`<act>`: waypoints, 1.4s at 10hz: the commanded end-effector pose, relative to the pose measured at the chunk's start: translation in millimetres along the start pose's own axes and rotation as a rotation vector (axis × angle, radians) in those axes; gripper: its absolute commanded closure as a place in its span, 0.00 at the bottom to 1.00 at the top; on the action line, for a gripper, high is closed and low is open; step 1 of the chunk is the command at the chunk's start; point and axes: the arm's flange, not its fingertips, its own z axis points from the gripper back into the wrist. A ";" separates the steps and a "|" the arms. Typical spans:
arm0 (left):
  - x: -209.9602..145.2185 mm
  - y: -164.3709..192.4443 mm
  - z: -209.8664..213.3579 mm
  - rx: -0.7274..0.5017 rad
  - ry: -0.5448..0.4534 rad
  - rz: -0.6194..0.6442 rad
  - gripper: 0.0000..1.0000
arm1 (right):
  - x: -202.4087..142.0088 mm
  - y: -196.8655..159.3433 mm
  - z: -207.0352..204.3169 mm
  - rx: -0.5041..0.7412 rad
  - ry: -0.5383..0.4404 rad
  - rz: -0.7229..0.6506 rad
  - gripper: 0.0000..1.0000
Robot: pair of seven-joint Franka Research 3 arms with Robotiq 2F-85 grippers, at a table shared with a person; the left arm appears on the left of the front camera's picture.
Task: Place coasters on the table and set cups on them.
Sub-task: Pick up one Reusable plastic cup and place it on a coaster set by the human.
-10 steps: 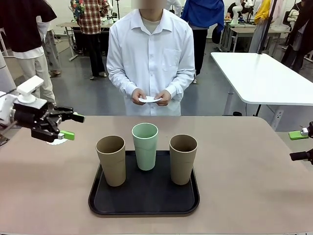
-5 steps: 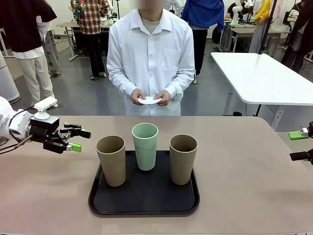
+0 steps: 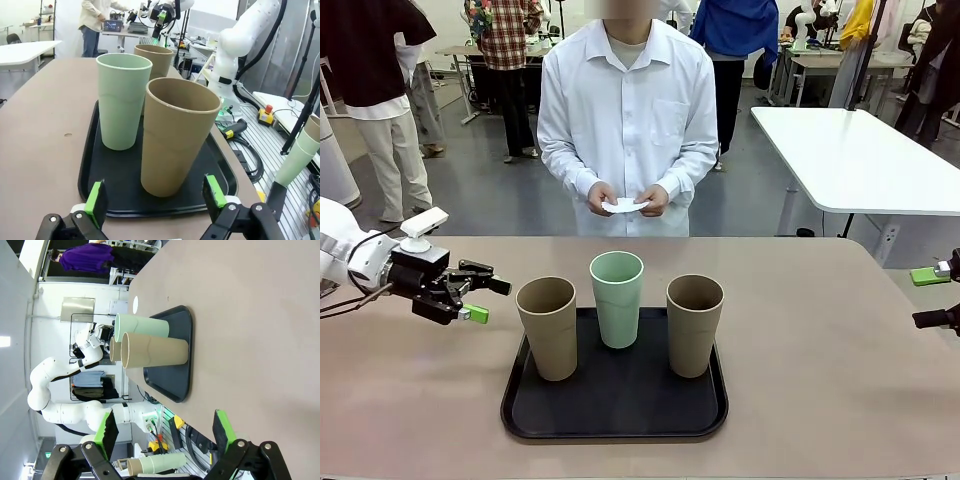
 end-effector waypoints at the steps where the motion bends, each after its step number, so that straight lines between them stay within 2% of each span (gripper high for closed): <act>1: 0.3 1.3 0.5 0.025 -0.026 0.009 0.00 | 1.0 -0.2 0.1 0.014 -0.005 0.001 0.00; 5: -0.5 0.9 2.7 0.015 -0.011 0.005 0.00 | 1.0 -0.2 0.1 0.014 -0.005 0.001 0.00; 8: -17.6 -14.5 -8.5 -0.015 -0.151 -0.014 0.00 | 1.0 -0.2 0.1 0.014 -0.005 0.001 0.00; 11: -30.0 -18.6 -27.5 0.036 -0.194 -0.044 0.00 | 1.0 -0.2 0.1 0.014 -0.005 0.001 0.00; 13: -36.9 -14.5 -38.8 0.012 -0.237 -0.029 0.00 | 1.0 -0.2 0.1 0.014 -0.005 0.001 0.00; 14: -39.0 -15.3 -45.2 -0.011 -0.228 -0.028 0.00 | 1.0 -0.2 0.1 0.014 -0.005 0.001 0.00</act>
